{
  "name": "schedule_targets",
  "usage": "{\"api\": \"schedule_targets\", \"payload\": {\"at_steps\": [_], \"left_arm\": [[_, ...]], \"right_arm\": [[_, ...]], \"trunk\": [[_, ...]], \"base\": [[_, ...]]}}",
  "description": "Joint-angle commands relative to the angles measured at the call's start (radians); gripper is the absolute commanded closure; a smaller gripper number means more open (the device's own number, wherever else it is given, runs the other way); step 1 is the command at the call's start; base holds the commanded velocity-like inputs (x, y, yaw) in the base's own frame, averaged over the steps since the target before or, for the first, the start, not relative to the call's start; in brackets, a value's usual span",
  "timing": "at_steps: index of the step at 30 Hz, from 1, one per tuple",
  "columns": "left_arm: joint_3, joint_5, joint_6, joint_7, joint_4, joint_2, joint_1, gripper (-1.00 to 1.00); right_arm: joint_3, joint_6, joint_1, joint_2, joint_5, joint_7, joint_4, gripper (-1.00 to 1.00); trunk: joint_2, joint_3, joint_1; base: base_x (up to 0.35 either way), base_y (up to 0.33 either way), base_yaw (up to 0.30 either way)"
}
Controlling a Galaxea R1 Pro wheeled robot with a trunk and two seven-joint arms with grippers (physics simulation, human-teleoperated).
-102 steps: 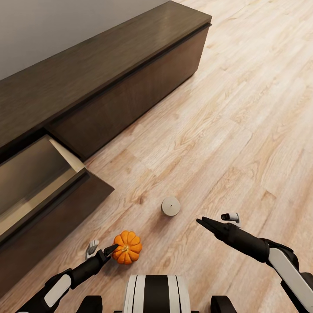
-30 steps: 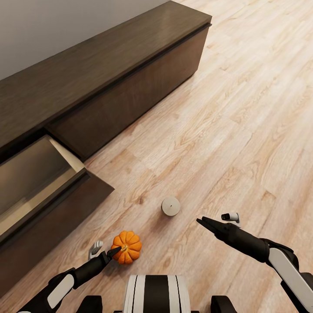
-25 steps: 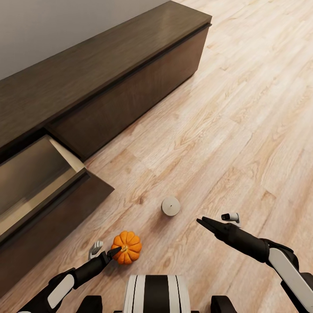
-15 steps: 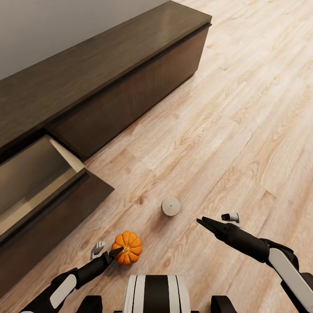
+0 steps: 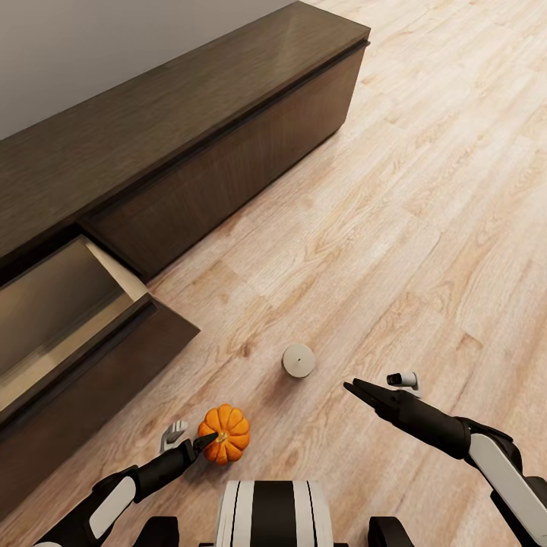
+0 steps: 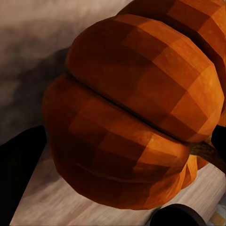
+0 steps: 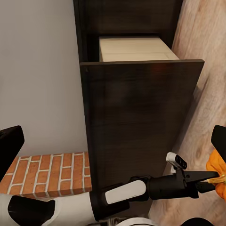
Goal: Place each of the two pumpkins and all three candles from the living room inside a cabinet in the living room (use any cabinet), then make sure every cabinet is closed, and position the cauldron so it is next to a table in the living room.
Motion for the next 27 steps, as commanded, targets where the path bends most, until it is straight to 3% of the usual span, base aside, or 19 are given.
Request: {"api": "schedule_targets", "payload": {"at_steps": [1,23,27], "left_arm": [[-0.006,-0.001,0.002,0.002,0.001,0.001,0.000,1.00],[-0.005,0.000,0.002,0.000,0.001,0.002,0.000,1.00],[-0.006,0.000,0.002,-0.001,0.001,0.002,0.000,1.00]], "right_arm": [[0.001,0.006,0.000,-0.001,-0.007,-0.001,0.000,-1.00],[0.001,0.006,-0.001,0.000,-0.007,-0.001,0.008,-1.00],[0.001,0.005,0.000,0.000,-0.007,-0.001,0.017,-1.00]], "trunk": [[0.000,-0.001,0.000],[0.000,-0.001,0.000],[0.001,0.015,-0.002]], "base": [[0.000,0.000,0.000],[0.000,0.000,0.000],[0.000,0.000,0.000]]}}
